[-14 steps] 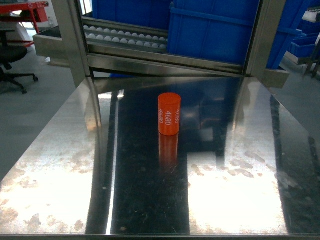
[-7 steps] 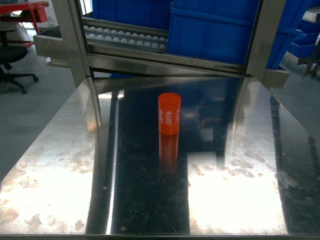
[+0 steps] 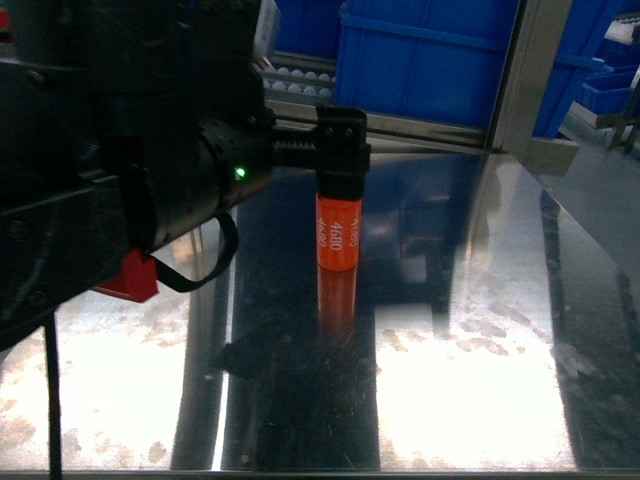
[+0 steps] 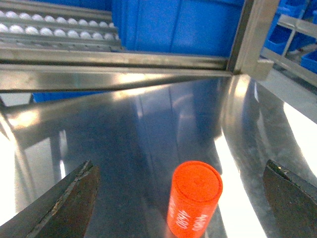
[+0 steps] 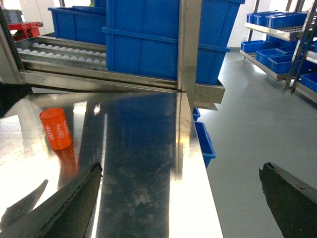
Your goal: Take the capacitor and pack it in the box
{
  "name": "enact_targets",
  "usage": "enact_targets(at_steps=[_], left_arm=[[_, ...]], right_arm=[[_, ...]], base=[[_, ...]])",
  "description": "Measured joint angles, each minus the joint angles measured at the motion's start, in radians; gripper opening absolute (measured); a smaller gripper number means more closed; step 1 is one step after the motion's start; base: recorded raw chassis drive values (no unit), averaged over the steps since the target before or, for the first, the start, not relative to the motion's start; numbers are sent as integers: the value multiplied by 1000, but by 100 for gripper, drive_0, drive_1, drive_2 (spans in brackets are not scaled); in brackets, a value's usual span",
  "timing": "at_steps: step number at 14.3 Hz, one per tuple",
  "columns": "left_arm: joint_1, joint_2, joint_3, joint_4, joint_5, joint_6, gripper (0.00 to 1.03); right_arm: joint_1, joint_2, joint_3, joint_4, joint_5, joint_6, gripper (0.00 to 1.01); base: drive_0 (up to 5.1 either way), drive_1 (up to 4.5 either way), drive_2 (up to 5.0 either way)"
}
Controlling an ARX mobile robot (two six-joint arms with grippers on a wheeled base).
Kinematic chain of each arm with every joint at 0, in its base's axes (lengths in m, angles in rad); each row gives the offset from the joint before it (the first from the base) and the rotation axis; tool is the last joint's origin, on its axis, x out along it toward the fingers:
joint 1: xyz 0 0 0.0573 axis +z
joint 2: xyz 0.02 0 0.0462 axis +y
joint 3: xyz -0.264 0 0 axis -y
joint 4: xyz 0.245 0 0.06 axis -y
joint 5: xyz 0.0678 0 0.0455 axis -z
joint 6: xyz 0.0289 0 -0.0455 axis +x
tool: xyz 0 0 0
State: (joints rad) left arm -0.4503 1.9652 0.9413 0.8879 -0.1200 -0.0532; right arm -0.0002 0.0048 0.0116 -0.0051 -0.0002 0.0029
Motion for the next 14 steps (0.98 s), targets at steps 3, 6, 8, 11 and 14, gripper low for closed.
enact_targets(at_steps=[3, 6, 8, 11, 14], left_arm=[[-23, 198, 117, -16, 16, 1, 98], [-15, 388, 286, -45, 18, 7, 97], [-11, 425, 323, -65, 18, 6, 84], [-6, 443, 348, -60, 26, -3, 55], [0, 397, 288, -2, 5, -3, 45]], right_arm=[[0, 0, 0, 0, 0, 0, 98], [0, 0, 0, 0, 0, 0, 98], [0, 0, 0, 0, 0, 0, 98], [0, 0, 0, 0, 0, 0, 98], [0, 0, 0, 0, 0, 0, 98]], base=[[0, 0, 0], [0, 0, 0], [0, 0, 0], [0, 0, 0], [0, 0, 0]])
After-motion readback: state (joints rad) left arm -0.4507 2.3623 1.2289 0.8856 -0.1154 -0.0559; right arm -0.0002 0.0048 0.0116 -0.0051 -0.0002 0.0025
